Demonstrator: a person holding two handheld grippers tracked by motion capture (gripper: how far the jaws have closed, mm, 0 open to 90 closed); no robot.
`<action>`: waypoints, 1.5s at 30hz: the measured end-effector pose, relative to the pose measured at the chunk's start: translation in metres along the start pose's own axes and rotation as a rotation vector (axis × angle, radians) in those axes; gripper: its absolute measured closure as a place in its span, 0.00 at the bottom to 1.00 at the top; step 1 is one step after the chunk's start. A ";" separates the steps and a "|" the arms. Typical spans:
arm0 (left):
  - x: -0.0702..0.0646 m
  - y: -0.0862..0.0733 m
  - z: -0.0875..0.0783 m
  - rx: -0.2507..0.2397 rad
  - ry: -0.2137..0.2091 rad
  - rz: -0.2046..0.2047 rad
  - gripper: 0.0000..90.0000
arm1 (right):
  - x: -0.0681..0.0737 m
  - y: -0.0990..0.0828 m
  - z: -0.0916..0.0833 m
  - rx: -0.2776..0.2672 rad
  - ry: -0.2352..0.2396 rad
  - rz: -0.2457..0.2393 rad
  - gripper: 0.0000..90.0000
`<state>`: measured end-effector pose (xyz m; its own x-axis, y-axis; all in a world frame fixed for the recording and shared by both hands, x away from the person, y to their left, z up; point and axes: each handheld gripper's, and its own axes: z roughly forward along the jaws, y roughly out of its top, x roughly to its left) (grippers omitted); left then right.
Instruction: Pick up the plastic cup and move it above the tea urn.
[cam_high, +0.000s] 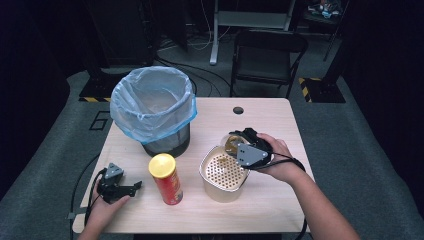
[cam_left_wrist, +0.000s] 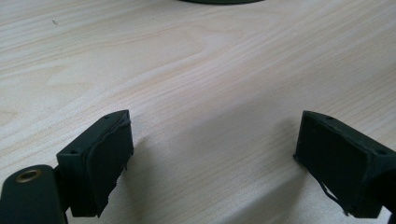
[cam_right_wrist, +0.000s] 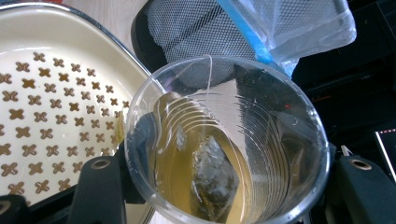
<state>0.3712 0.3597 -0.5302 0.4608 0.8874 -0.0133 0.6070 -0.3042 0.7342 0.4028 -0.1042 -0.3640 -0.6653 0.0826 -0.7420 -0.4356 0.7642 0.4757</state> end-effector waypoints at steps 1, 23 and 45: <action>0.000 0.000 0.000 0.000 0.000 0.001 0.12 | 0.000 0.000 0.000 -0.003 -0.002 0.005 0.41; 0.000 0.000 0.000 0.000 0.000 0.000 0.12 | -0.019 0.000 0.004 -0.035 -0.015 0.069 0.41; 0.000 0.000 0.000 0.000 0.000 0.001 0.12 | 0.020 0.008 0.011 0.141 -0.090 -0.319 0.41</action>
<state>0.3712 0.3597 -0.5302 0.4612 0.8872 -0.0129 0.6066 -0.3047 0.7343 0.3926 -0.0889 -0.3807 -0.4501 -0.1234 -0.8844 -0.5210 0.8406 0.1479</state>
